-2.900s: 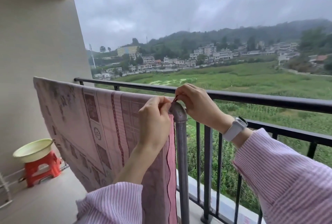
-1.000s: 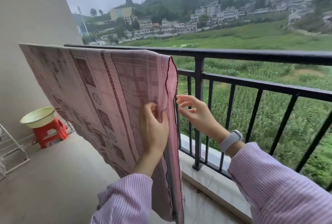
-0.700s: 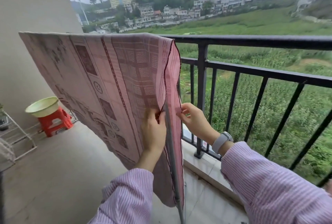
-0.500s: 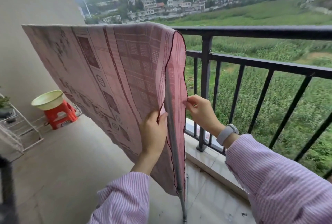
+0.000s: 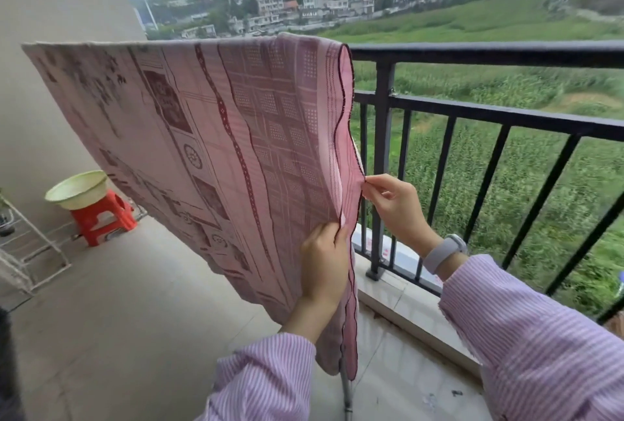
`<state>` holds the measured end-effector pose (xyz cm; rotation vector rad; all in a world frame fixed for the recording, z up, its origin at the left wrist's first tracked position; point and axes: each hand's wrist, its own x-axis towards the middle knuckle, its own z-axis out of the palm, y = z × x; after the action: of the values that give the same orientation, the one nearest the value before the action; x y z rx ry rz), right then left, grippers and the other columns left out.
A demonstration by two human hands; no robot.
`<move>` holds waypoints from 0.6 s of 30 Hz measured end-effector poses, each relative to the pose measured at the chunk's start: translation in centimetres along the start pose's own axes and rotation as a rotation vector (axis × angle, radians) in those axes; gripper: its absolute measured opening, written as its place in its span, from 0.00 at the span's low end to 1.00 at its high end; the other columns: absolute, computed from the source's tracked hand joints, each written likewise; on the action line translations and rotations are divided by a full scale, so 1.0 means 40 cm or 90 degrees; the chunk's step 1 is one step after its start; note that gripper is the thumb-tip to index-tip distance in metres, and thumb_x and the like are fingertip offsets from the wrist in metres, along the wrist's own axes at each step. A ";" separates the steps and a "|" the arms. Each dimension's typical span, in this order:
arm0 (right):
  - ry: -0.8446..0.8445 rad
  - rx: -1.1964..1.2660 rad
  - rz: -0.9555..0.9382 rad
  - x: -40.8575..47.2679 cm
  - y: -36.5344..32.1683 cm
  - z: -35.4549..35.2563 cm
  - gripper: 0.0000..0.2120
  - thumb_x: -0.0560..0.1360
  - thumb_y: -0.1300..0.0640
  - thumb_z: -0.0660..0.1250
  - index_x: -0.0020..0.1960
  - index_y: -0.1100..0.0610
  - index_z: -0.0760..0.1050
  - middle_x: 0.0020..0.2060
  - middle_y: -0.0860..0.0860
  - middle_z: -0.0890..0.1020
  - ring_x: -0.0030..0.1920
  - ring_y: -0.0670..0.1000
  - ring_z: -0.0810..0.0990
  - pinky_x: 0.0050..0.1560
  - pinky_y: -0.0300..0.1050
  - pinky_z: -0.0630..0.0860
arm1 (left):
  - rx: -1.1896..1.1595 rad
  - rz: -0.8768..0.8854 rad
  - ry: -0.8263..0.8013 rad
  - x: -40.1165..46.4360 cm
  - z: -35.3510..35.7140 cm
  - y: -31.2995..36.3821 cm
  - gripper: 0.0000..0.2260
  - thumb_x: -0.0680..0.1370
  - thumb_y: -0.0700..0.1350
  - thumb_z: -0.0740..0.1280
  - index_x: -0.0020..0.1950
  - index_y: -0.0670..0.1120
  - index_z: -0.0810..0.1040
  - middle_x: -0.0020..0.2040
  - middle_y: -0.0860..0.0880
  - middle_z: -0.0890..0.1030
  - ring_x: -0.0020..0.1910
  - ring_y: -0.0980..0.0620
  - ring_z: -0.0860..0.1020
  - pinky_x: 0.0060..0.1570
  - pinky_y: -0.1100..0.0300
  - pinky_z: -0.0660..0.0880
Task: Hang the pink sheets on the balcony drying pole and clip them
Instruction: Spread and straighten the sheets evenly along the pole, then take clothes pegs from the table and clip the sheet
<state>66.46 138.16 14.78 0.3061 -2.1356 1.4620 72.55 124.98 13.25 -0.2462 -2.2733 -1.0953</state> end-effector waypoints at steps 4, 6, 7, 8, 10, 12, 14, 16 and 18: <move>-0.016 -0.005 0.044 -0.023 -0.007 -0.009 0.08 0.74 0.64 0.65 0.51 0.60 0.79 0.42 0.50 0.81 0.40 0.34 0.77 0.40 0.29 0.73 | 0.002 0.038 -0.069 0.010 0.022 -0.025 0.05 0.75 0.36 0.63 0.44 0.39 0.79 0.38 0.43 0.80 0.35 0.49 0.73 0.36 0.65 0.65; -0.021 -0.018 0.080 -0.044 -0.007 -0.020 0.10 0.75 0.63 0.64 0.54 0.58 0.78 0.46 0.50 0.82 0.38 0.34 0.76 0.37 0.28 0.71 | 0.002 -0.002 -0.150 -0.013 0.038 -0.049 0.13 0.77 0.39 0.61 0.61 0.42 0.75 0.55 0.45 0.79 0.52 0.48 0.76 0.48 0.61 0.70; -0.019 -0.029 0.104 -0.062 -0.001 -0.027 0.11 0.75 0.63 0.63 0.56 0.58 0.77 0.47 0.50 0.81 0.38 0.34 0.76 0.38 0.29 0.71 | -0.002 -0.020 -0.195 -0.029 0.051 -0.062 0.18 0.77 0.40 0.61 0.67 0.43 0.69 0.62 0.45 0.74 0.59 0.48 0.73 0.55 0.61 0.68; -0.011 -0.048 0.132 -0.087 0.008 -0.035 0.12 0.75 0.64 0.63 0.57 0.57 0.77 0.48 0.50 0.81 0.40 0.36 0.76 0.43 0.31 0.72 | -0.014 -0.031 -0.243 -0.046 0.063 -0.073 0.22 0.77 0.40 0.62 0.70 0.43 0.63 0.67 0.45 0.68 0.65 0.48 0.68 0.60 0.63 0.64; 0.024 -0.095 0.200 -0.157 0.037 -0.053 0.13 0.76 0.64 0.61 0.58 0.57 0.76 0.51 0.50 0.80 0.50 0.44 0.78 0.52 0.37 0.72 | -0.035 -0.019 -0.326 -0.081 0.086 -0.088 0.26 0.76 0.40 0.62 0.72 0.42 0.56 0.71 0.44 0.60 0.70 0.48 0.60 0.64 0.67 0.55; 0.063 -0.157 0.275 -0.255 0.070 -0.073 0.14 0.76 0.64 0.60 0.60 0.58 0.75 0.55 0.51 0.79 0.57 0.48 0.76 0.57 0.36 0.67 | -0.029 0.025 -0.398 -0.117 0.121 -0.102 0.26 0.76 0.41 0.62 0.72 0.41 0.57 0.71 0.42 0.61 0.71 0.45 0.59 0.67 0.61 0.54; 0.102 -0.225 0.357 -0.379 0.101 -0.096 0.15 0.75 0.65 0.60 0.61 0.60 0.74 0.58 0.54 0.78 0.60 0.52 0.74 0.57 0.32 0.63 | -0.004 0.074 -0.476 -0.171 0.163 -0.108 0.27 0.74 0.44 0.62 0.71 0.41 0.60 0.70 0.40 0.64 0.70 0.42 0.61 0.68 0.52 0.57; 0.157 -0.277 0.446 -0.518 0.118 -0.123 0.16 0.74 0.67 0.61 0.61 0.62 0.73 0.58 0.57 0.78 0.60 0.55 0.75 0.59 0.37 0.64 | 0.038 0.142 -0.584 -0.239 0.203 -0.098 0.27 0.75 0.46 0.63 0.71 0.43 0.59 0.71 0.42 0.63 0.70 0.43 0.60 0.67 0.50 0.58; 0.219 -0.312 0.535 -0.662 0.112 -0.151 0.16 0.74 0.68 0.61 0.61 0.62 0.73 0.58 0.58 0.78 0.59 0.56 0.75 0.60 0.41 0.65 | 0.055 0.232 -0.691 -0.317 0.241 -0.081 0.26 0.76 0.47 0.63 0.72 0.43 0.58 0.71 0.42 0.62 0.70 0.43 0.60 0.67 0.50 0.59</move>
<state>88.23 142.61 -1.43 -1.0511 -2.3201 1.1674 77.23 131.33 -0.96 -1.4412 -2.9603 -0.7205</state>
